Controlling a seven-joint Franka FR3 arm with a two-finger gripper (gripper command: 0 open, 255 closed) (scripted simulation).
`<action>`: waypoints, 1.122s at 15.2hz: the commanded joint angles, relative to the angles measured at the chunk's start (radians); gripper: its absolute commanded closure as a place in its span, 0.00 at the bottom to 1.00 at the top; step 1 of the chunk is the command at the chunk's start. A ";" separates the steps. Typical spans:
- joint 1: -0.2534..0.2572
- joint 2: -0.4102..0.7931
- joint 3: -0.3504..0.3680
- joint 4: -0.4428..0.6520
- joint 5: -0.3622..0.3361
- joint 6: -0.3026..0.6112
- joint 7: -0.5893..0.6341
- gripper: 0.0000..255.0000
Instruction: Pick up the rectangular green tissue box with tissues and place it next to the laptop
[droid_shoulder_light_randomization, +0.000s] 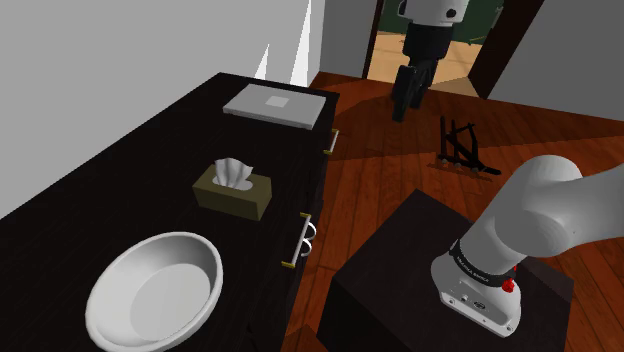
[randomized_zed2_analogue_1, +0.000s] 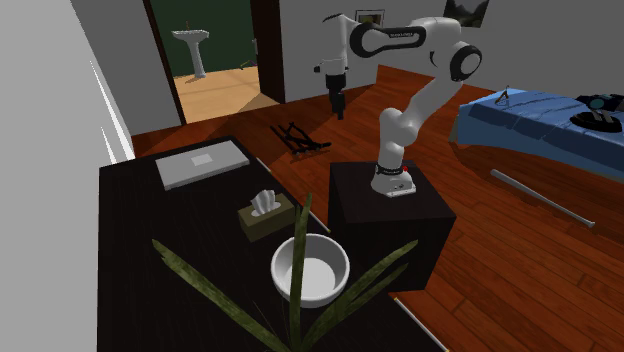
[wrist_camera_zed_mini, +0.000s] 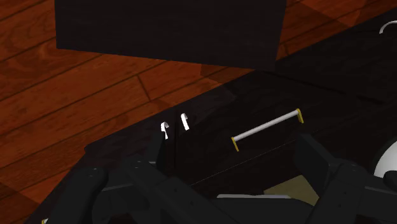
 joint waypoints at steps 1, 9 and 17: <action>0.000 0.000 0.000 0.000 0.000 0.000 0.000 0.00; 0.045 0.178 0.022 -0.056 0.122 0.312 -0.034 0.00; 0.103 0.419 0.043 -0.014 0.256 0.590 -0.105 0.00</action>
